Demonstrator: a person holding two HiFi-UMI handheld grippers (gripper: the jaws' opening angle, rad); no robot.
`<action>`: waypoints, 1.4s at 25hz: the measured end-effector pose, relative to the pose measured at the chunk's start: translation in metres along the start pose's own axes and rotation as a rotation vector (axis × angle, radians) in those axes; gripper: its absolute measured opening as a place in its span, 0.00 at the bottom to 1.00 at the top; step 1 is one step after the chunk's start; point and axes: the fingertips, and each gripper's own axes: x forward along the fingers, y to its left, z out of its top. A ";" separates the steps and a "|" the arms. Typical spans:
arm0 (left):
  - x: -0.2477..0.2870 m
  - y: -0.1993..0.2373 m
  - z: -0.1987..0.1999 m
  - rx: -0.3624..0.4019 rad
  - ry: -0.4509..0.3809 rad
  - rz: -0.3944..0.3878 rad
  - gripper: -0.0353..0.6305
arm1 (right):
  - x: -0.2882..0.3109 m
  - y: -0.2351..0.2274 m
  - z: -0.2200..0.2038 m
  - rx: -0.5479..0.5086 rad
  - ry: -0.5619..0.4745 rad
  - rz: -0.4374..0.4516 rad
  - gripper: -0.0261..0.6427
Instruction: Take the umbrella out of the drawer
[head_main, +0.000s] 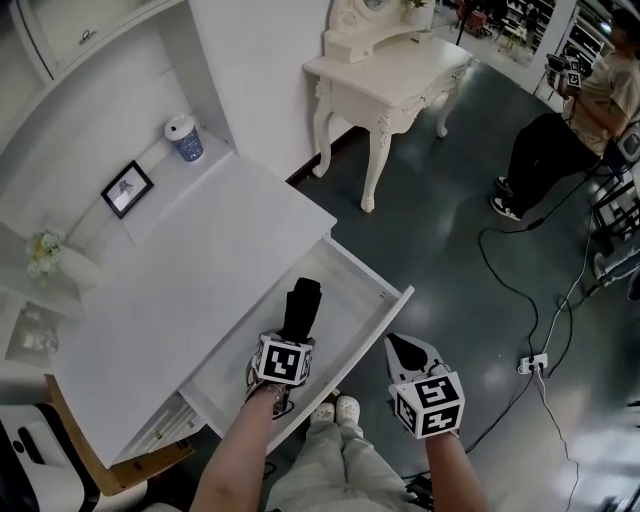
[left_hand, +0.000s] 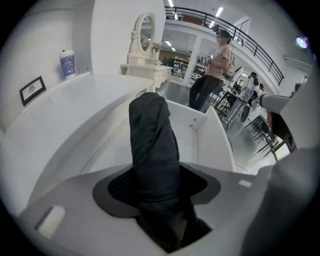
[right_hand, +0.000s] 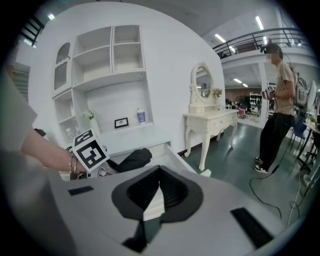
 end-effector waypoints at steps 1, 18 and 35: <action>-0.004 -0.001 0.002 0.005 -0.009 0.001 0.44 | 0.000 0.001 0.003 -0.004 -0.005 0.002 0.05; -0.108 0.002 0.057 0.003 -0.254 0.057 0.44 | -0.007 0.023 0.067 -0.074 -0.113 0.068 0.05; -0.239 0.021 0.089 -0.056 -0.587 0.224 0.44 | -0.020 0.053 0.133 -0.178 -0.241 0.164 0.05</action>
